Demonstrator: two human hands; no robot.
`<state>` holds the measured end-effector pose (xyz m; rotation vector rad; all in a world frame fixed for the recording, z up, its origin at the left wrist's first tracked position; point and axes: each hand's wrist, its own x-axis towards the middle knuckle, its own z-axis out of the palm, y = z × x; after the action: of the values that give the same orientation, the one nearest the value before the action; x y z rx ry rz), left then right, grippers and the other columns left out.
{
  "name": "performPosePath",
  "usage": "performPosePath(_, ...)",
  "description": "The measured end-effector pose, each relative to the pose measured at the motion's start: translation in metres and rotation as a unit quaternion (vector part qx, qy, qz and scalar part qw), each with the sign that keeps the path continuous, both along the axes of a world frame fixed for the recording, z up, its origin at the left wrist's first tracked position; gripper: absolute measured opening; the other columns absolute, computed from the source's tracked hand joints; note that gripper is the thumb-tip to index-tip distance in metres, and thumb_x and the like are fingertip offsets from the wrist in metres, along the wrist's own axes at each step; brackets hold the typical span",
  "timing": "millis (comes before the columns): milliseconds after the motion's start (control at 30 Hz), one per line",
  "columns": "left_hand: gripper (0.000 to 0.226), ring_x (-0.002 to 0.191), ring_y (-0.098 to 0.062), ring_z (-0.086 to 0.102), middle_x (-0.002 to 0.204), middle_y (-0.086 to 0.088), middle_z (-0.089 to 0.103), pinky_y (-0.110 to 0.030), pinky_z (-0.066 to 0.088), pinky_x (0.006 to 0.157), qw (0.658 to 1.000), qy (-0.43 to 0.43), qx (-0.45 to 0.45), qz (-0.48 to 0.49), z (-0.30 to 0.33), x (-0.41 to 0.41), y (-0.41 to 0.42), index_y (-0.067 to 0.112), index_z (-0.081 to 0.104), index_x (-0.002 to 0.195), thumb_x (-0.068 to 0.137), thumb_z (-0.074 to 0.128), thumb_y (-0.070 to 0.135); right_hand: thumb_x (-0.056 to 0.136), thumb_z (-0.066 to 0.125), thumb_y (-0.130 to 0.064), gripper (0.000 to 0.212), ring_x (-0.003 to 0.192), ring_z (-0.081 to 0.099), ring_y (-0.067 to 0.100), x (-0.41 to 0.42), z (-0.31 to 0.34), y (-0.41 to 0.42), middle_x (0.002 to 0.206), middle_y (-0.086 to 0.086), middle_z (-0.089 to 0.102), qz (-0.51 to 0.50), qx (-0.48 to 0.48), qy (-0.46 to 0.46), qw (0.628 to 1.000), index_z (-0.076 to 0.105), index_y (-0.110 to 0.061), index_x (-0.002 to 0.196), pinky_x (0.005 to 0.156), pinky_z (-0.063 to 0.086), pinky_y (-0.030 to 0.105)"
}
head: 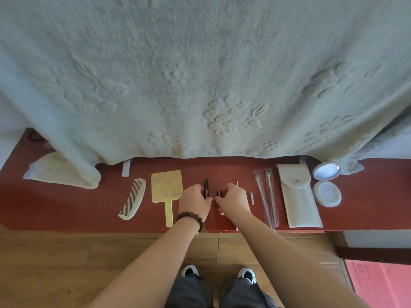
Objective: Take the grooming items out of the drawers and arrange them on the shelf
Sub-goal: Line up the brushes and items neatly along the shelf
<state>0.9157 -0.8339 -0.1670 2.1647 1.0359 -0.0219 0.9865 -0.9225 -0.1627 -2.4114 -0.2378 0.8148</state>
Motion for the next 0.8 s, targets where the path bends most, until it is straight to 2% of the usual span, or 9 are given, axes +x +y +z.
performPosePath(133, 0.028, 0.090, -0.023, 0.065, 0.093, -0.006, 0.069, -0.035, 0.055, 0.079, 1.000, 0.008, 0.016, -0.013, -0.004, -0.001, -0.003, 0.011, 0.064, 0.105, 0.084, 0.070, 0.027, 0.086, 0.063, -0.015, 0.015, 0.074, 0.068, 0.028, -0.002, -0.003, 0.001, 0.085, 0.013, 0.066, -0.003, -0.030, -0.018, 0.999, 0.048, -0.012, 0.086, 0.067, 0.059, 0.039)
performPosePath(333, 0.030, 0.087, -0.024, 0.065, 0.089, -0.007, 0.068, -0.037, 0.055, 0.077, 1.000, 0.008, 0.021, -0.010, -0.004, -0.001, -0.004, 0.010, 0.062, 0.105, 0.084, 0.070, 0.031, 0.086, 0.065, -0.021, 0.019, 0.070, 0.068, 0.027, 0.000, -0.004, 0.003, 0.082, 0.015, 0.068, 0.001, -0.057, -0.022, 0.998, 0.050, -0.010, 0.083, 0.066, 0.059, 0.037)
performPosePath(533, 0.032, 0.088, -0.021, 0.064, 0.093, -0.006, 0.066, -0.033, 0.054, 0.077, 1.000, -0.010, 0.021, -0.009, 0.001, -0.009, 0.000, 0.012, 0.062, 0.108, 0.086, 0.067, 0.034, 0.086, 0.066, -0.030, 0.026, 0.072, 0.068, 0.027, 0.000, -0.001, -0.001, 0.083, 0.014, 0.067, -0.002, -0.038, -0.016, 0.999, 0.054, -0.007, 0.087, 0.067, 0.059, 0.037)
performPosePath(667, 0.022, 0.085, -0.017, 0.063, 0.091, -0.001, 0.067, -0.033, 0.055, 0.075, 0.999, -0.036, 0.025, -0.025, 0.006, -0.019, 0.006, 0.015, 0.063, 0.103, 0.089, 0.063, 0.031, 0.089, 0.060, -0.026, 0.019, 0.073, 0.068, 0.026, 0.000, 0.002, -0.008, 0.085, 0.013, 0.068, 0.002, -0.017, -0.019, 1.000, 0.056, -0.008, 0.093, 0.071, 0.059, 0.039)
performPosePath(800, 0.018, 0.085, -0.016, 0.064, 0.093, -0.001, 0.068, -0.031, 0.054, 0.076, 0.997, -0.063, 0.026, -0.028, 0.008, -0.028, 0.008, 0.013, 0.065, 0.105, 0.091, 0.061, 0.024, 0.091, 0.055, -0.021, 0.013, 0.065, 0.068, 0.022, -0.005, 0.014, -0.017, 0.079, 0.009, 0.068, 0.011, 0.028, -0.021, 0.999, 0.059, -0.011, 0.099, 0.068, 0.059, 0.038)
